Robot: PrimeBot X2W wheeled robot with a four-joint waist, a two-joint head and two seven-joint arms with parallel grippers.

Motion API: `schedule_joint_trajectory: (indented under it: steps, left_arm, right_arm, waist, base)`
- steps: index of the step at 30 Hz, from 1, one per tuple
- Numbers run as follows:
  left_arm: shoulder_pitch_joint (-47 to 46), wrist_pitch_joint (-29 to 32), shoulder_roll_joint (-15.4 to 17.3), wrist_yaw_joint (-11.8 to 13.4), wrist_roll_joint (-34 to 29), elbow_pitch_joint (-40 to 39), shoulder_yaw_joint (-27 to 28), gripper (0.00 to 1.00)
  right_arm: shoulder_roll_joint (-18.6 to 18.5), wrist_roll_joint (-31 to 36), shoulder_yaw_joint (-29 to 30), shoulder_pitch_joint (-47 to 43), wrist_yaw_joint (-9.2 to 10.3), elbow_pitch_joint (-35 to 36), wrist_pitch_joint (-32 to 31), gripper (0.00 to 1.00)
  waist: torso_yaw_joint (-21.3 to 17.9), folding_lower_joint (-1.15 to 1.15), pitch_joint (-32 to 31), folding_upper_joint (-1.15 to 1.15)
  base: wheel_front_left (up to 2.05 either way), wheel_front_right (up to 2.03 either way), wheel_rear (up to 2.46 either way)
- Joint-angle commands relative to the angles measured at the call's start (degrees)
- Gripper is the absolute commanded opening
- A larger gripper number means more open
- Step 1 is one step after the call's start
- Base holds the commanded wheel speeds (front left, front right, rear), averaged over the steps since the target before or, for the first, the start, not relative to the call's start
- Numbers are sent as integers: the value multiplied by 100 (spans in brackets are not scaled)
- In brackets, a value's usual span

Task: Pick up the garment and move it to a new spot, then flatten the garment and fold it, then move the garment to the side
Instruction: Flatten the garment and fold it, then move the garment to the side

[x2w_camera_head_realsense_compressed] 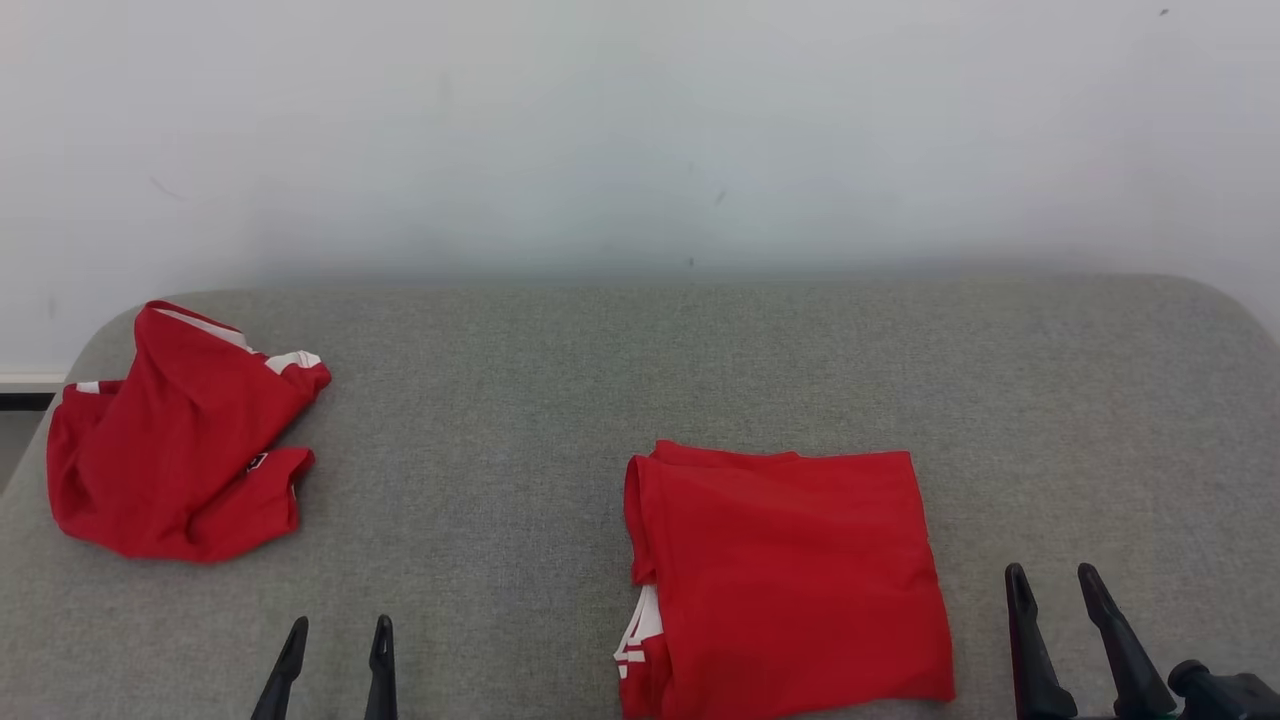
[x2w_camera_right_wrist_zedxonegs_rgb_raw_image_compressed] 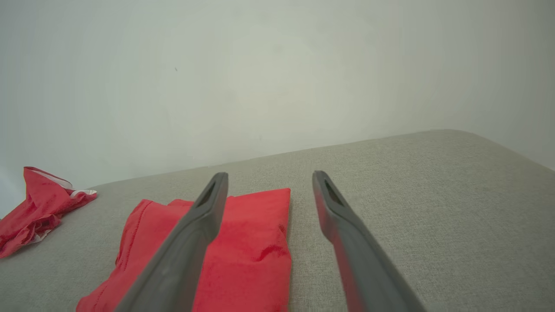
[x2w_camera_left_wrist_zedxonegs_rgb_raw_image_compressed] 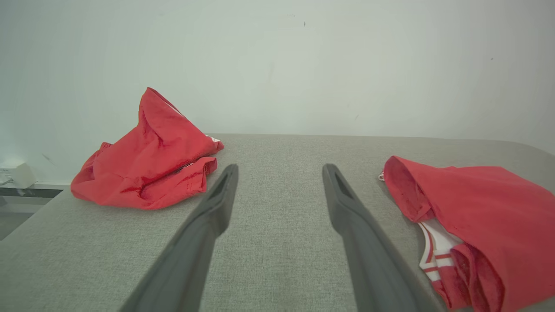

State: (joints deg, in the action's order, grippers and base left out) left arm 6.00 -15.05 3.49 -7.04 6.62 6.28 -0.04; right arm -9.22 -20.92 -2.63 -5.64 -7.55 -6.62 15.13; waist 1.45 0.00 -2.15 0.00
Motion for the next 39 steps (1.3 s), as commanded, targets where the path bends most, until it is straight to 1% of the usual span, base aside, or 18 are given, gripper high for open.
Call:
schedule_joint_trajectory:
  steps: [1, 18, 23, 27, 33, 35, 39]
  left_arm:
    - [92, -18, 10, 11, -30, -5, -7, 100]
    - [85, -18, -11, 30, -28, 26, -12, 100]
    - [58, -18, -19, 38, 0, 33, -32, 100]
    - [6, -18, -26, 42, 15, 32, -54, 100]
    - [-135, -18, -35, 51, 29, 39, -116, 100]
    - [-192, -18, -40, 60, 39, 28, -133, 100]
    - [-280, -18, -45, 74, 64, 40, -179, 100]
  right_arm:
    - [14, 40, -6, -31, 14, -31, 1, 100]
    - [-11, 90, -48, 27, 14, -175, 1, 100]
    - [-18, 59, -101, 198, 14, -243, -9, 100]
    - [-111, 76, -176, 443, 14, -345, -102, 100]
    - [-294, 62, -356, 1102, 14, -873, -437, 100]
    - [-384, 46, -445, 1328, 14, -1159, -566, 100]
    - [-450, -7, -581, 1771, 14, -1779, -758, 100]
  waist:
    - [16, 0, 1, 0]
    - [20, 0, 27, 0]
    - [13, 0, 64, 0]
    - [22, 0, 103, 0]
    - [103, 0, 230, 0]
    - [137, 0, 308, 0]
    - [200, 0, 455, 0]
  base:
    - [0, 0, 0]
    - [0, 0, 0]
    - [0, 0, 0]
    - [0, 0, 0]
    - [0, 0, 0]
    - [0, 0, 0]
    - [0, 0, 0]
